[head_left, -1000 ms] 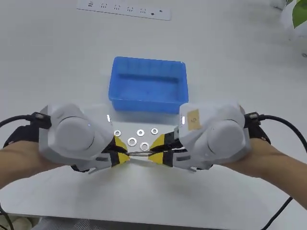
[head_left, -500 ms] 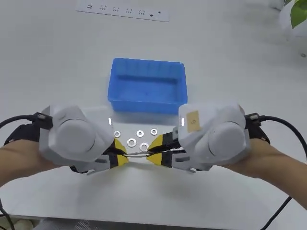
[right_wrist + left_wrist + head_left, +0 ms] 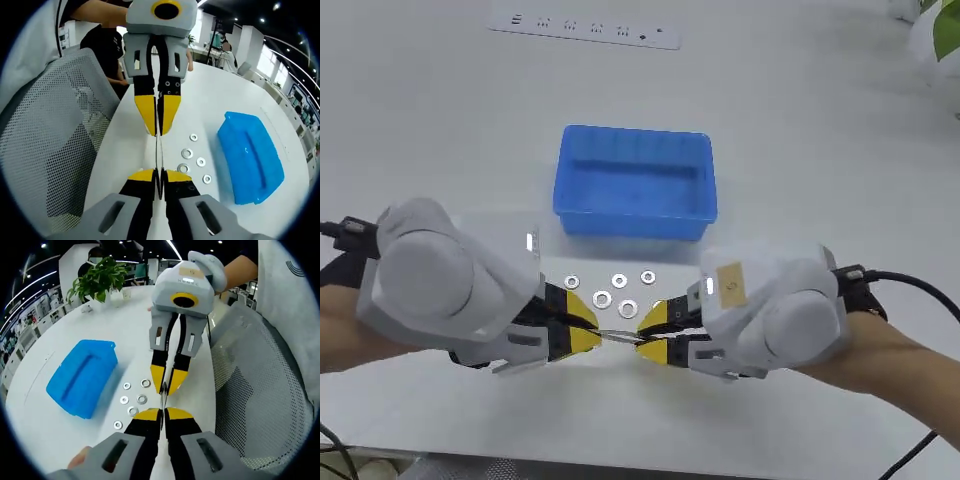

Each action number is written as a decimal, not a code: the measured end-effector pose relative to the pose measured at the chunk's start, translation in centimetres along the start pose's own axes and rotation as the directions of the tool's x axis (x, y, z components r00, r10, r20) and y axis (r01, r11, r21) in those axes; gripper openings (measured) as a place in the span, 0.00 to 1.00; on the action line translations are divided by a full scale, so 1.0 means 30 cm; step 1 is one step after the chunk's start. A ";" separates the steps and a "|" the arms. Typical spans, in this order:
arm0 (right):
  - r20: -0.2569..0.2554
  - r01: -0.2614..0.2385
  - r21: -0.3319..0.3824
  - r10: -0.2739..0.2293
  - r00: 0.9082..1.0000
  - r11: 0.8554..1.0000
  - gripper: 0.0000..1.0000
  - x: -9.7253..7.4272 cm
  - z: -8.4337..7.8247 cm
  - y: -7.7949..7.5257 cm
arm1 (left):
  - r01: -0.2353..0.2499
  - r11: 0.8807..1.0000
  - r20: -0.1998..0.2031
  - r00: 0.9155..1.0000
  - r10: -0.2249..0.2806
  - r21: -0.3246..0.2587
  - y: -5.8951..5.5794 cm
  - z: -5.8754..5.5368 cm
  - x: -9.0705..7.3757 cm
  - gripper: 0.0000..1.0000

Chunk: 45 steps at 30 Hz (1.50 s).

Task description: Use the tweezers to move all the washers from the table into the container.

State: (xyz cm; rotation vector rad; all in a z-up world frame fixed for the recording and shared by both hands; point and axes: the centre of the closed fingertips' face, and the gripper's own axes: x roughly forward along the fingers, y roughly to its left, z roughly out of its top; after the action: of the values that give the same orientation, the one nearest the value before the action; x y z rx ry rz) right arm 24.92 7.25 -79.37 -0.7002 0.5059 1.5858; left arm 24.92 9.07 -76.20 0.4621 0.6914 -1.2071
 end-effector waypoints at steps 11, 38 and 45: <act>0.077 0.012 0.007 -0.013 0.997 1.000 0.07 -0.006 0.031 -0.002 | -0.019 1.000 0.083 0.996 0.019 -0.008 -0.021 0.078 -0.022 0.07; 0.208 0.029 0.127 -0.055 0.977 0.991 0.07 -0.016 0.056 -0.023 | -0.062 0.998 0.160 0.985 0.062 -0.008 0.019 0.149 -0.008 0.11; 0.219 0.016 0.136 -0.045 0.975 0.991 0.07 -0.016 0.063 -0.025 | -0.036 0.998 0.186 0.982 0.044 -0.044 0.009 0.142 -0.029 0.09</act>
State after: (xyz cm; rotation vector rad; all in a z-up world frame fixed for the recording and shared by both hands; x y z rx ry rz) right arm 25.42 8.30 -77.65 -0.4214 0.4295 1.5628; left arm 26.01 6.94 -72.56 0.3221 0.5424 -1.1795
